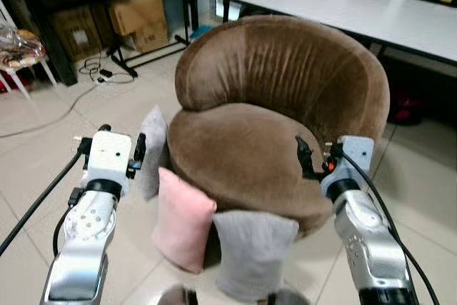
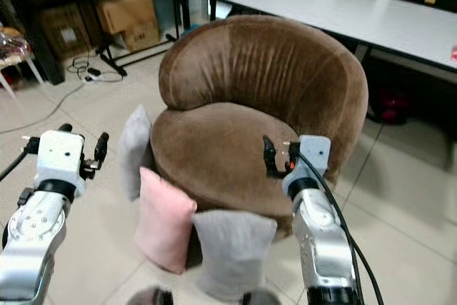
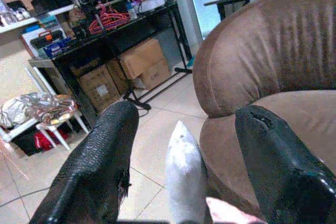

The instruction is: Move the pillow to the sofa from floor

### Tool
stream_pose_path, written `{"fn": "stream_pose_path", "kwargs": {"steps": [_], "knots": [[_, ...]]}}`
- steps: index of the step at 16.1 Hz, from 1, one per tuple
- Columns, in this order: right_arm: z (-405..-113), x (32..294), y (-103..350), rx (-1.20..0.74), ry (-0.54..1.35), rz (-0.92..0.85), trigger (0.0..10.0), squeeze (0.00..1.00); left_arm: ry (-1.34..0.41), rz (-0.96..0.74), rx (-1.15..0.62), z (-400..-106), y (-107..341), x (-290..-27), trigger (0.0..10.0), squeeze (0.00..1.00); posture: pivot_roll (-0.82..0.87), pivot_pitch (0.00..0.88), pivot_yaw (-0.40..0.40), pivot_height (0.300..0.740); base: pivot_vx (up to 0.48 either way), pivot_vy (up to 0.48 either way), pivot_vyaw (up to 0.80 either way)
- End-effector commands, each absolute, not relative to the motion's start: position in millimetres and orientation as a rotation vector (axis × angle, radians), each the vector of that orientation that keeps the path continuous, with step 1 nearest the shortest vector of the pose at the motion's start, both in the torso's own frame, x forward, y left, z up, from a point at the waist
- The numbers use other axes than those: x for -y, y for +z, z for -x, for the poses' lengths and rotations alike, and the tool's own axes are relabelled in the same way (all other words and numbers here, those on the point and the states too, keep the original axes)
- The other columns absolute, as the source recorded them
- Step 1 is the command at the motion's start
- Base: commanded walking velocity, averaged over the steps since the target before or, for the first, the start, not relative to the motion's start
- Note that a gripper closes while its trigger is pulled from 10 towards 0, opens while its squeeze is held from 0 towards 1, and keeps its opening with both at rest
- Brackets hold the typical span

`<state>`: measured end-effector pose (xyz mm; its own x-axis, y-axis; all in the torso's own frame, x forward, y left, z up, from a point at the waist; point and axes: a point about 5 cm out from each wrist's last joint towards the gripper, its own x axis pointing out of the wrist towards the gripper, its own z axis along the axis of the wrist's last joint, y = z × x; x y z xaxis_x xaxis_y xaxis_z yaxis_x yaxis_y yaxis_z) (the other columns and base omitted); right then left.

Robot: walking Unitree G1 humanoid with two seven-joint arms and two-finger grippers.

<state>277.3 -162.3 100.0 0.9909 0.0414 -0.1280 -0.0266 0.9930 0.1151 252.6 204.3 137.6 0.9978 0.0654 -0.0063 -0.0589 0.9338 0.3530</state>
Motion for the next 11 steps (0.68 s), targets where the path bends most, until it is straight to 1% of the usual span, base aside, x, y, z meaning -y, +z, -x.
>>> {"fn": "stream_pose_path", "kwargs": {"steps": [1,3,8,11], "knots": [[-276.7,164.1,98.6,-0.134,0.028,-0.104,10.0,0.0,0.057,-0.358,-0.024,-252.3,135.5,-203.6,10.0,0.0,-0.05,0.0,0.004,0.623,0.0,0.0,0.0],[-277.8,162.6,99.1,-0.13,0.045,-0.089,10.0,0.0,0.06,-0.348,-0.015,-251.7,136.0,-203.6,10.0,0.0,-0.05,0.0,0.002,0.613,0.0,0.0,0.0],[-277.8,157.8,97.5,-0.144,0.072,-0.066,10.0,0.0,0.058,-0.313,-0.012,-249.8,135.8,-204.4,10.0,0.0,-0.05,0.0,-0.007,0.613,0.0,0.0,0.0],[-278.1,157.3,97.4,-0.146,0.076,-0.063,10.0,0.0,0.046,-0.299,-0.009,-248.4,136.0,-204.0,10.0,0.0,-0.04,0.0,-0.012,0.613,0.295,0.0,0.0]]}}
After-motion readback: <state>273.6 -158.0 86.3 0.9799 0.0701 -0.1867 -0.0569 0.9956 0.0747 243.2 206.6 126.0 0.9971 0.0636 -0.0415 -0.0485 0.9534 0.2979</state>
